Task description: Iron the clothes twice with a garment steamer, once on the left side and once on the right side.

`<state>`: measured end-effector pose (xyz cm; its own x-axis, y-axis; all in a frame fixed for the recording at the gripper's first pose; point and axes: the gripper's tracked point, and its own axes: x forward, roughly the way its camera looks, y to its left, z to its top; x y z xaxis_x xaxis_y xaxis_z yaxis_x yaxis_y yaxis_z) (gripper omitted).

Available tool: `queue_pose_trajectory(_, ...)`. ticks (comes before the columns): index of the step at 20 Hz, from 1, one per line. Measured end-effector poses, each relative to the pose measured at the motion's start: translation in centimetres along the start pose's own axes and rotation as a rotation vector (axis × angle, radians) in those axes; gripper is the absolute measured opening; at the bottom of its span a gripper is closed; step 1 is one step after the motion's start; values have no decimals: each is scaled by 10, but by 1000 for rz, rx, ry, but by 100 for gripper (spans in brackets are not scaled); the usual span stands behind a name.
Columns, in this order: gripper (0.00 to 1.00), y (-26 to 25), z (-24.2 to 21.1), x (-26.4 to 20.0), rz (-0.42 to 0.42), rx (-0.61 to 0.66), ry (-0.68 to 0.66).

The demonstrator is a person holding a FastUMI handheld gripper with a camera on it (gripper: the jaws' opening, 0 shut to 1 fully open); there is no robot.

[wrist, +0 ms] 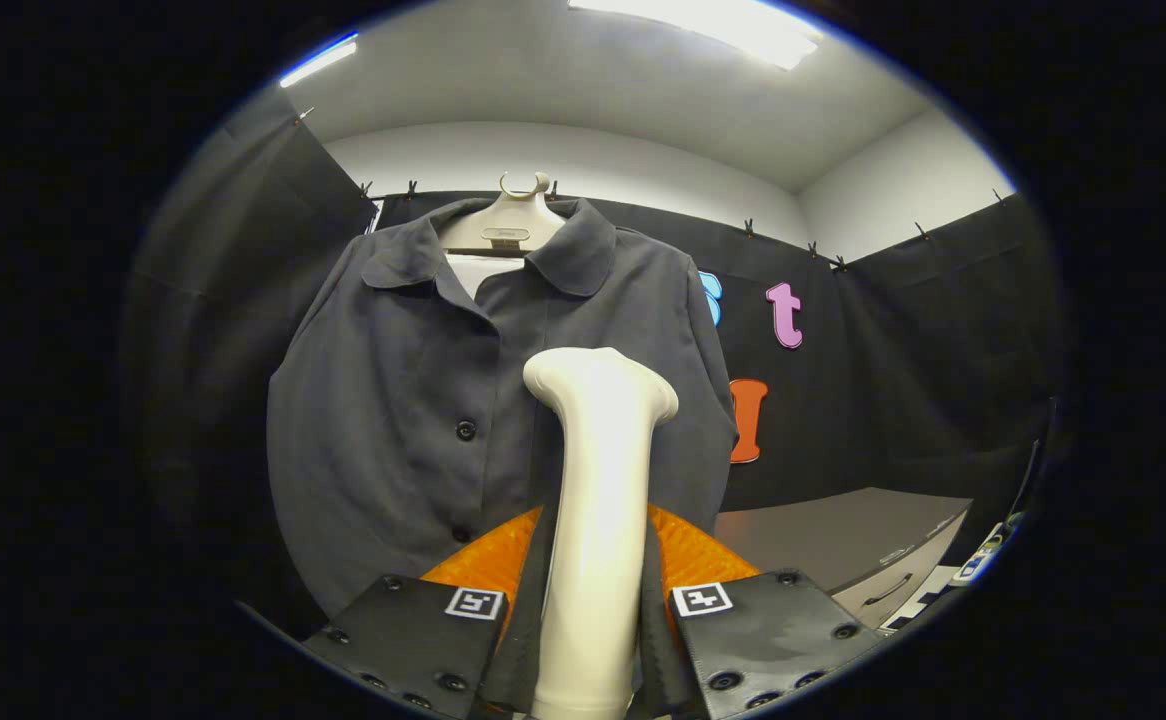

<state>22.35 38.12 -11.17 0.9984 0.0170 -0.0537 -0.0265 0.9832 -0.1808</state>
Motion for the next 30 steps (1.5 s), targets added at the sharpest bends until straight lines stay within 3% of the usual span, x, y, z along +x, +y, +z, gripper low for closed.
queue_pose_trajectory(30, 48, -12, -125, -78, -17, -29, 230)
